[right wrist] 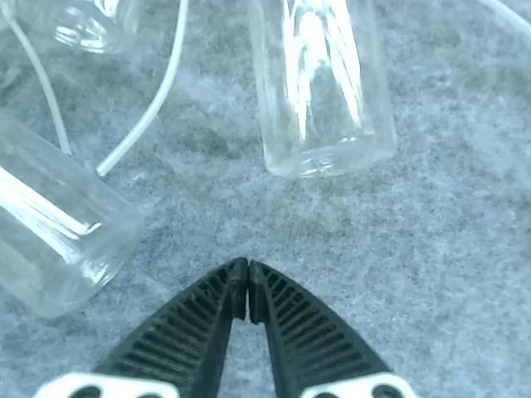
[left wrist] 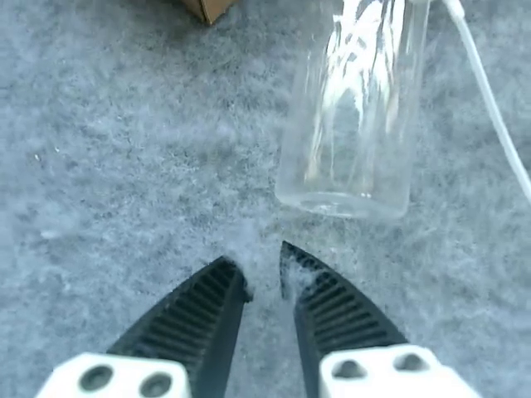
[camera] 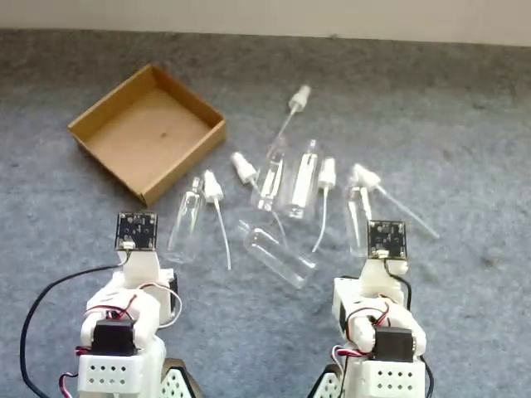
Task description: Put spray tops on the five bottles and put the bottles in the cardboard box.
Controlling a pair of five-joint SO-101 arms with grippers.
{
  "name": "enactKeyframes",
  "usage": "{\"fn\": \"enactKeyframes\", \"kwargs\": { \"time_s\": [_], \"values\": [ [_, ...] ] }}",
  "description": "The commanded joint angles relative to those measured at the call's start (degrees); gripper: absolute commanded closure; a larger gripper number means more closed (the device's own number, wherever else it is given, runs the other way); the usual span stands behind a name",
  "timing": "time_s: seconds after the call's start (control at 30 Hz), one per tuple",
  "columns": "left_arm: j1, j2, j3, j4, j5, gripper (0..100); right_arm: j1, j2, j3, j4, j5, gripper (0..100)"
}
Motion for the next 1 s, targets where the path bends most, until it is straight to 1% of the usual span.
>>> {"fn": "enactKeyframes", "kwargs": {
  "time_s": [0.0, 0.07, 0.17, 0.37, 0.5, 0.73, 0.97],
  "values": [
    [-2.5, -0.7, -2.4, -5.7, -6.2, 99, 0.1, -0.6, 7.4, 0.4, 0.6, 99.3],
    [-3.9, -0.7, -3.8, -8.4, -12.0, 99, 0.1, -0.6, 7.4, 0.4, 0.6, 99.3],
    [-4.7, -0.7, -4.4, -9.8, -19.3, 99, 0.1, -0.6, 7.4, 0.4, 0.6, 99.3],
    [-4.9, -0.7, -4.6, -9.7, -29.3, 99, 0.1, -0.6, 7.4, 0.4, 0.6, 99.3],
    [-4.8, -0.5, -6.7, -9.4, -30.7, 99, 0.1, -0.6, 7.4, 0.4, 0.6, 99.3],
    [-4.8, -0.1, -16.7, -9.1, -30.7, 99, 0.1, -0.6, 7.4, 0.4, 0.6, 99.3],
    [-4.4, 0.0, -25.4, -0.1, -34.7, 99, 0.1, -0.6, 7.4, 0.4, 0.6, 99.3]
  ]
}}
